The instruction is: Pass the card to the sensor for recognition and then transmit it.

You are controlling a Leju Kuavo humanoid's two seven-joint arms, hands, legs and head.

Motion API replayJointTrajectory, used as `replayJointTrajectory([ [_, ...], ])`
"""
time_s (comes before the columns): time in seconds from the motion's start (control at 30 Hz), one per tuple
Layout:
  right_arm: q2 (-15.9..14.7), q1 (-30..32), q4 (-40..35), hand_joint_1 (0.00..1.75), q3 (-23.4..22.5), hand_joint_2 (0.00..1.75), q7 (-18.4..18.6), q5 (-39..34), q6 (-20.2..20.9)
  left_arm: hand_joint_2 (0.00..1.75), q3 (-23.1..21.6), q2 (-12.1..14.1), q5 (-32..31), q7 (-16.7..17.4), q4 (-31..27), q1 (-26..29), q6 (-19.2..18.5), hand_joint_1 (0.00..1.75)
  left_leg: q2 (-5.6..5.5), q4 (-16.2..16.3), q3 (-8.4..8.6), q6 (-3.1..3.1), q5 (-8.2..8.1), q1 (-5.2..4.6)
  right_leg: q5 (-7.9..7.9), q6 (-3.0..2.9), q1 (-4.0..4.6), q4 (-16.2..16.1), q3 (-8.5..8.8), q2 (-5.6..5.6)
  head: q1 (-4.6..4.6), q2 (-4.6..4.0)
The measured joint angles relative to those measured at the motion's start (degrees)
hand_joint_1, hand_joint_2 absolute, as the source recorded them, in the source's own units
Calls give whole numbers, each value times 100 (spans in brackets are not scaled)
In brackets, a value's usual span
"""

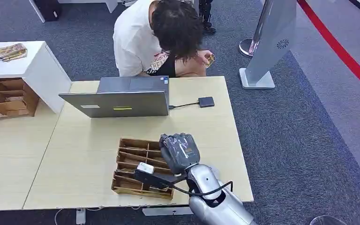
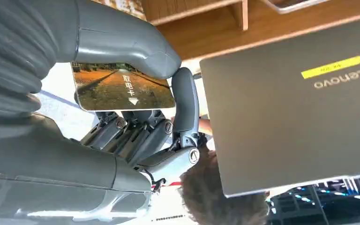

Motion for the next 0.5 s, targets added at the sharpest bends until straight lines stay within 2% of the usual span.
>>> replayJointTrajectory([
  [0.23, 0, 0, -74, 175, -46, 175, 0, -9, 0, 0, -2, 0, 0, 0, 0, -1, 0, 0, 0, 0, 0, 0, 0, 0, 0, 0, 0, 0, 0, 0, 2, 0],
  [0.27, 0, 1, -83, 169, -50, 175, 0, -13, 0, 0, -2, 0, 0, 0, 0, 0, 0, 0, 0, 0, 0, 0, 0, 0, 0, 0, 0, 0, 0, 0, 2, 0],
  [0.3, 0, 0, -87, 175, -55, 175, 0, -13, 0, 0, -2, 0, 2, 0, 0, 0, 0, 0, 0, 0, 0, 0, 0, 0, 0, 0, 0, 0, 0, 0, 0, 0],
  [0.33, 0, 1, -109, 168, -59, 175, 0, -24, -8, 0, -2, 0, 2, 0, -2, 0, 0, 0, 0, 0, 0, 0, 0, 0, 0, 0, 0, 0, 0, 0, 2, 0],
  [0.37, 0, 2, -142, 173, -68, 175, 0, -55, -39, 0, -4, 0, 2, 0, -2, 0, 0, 0, 0, 0, 0, 0, 0, 0, 0, 0, 0, 0, 0, 0, 2, 0],
  [0.4, 0, 2, -198, 169, -85, 175, -6, -65, -79, 0, -13, 0, 2, 0, -2, 0, 0, 0, 0, 0, 0, 0, 0, 0, 0, 0, 0, 0, 0, 0, 0, 0],
  [0.5, 0, 0, -395, 173, -157, 175, -7, -103, -105, 0, -72, 0, 2, 0, -2, 0, 0, 0, 0, 0, 0, 0, 0, 0, 0, 0, 0, 0, 0, 0, 2, 0],
])
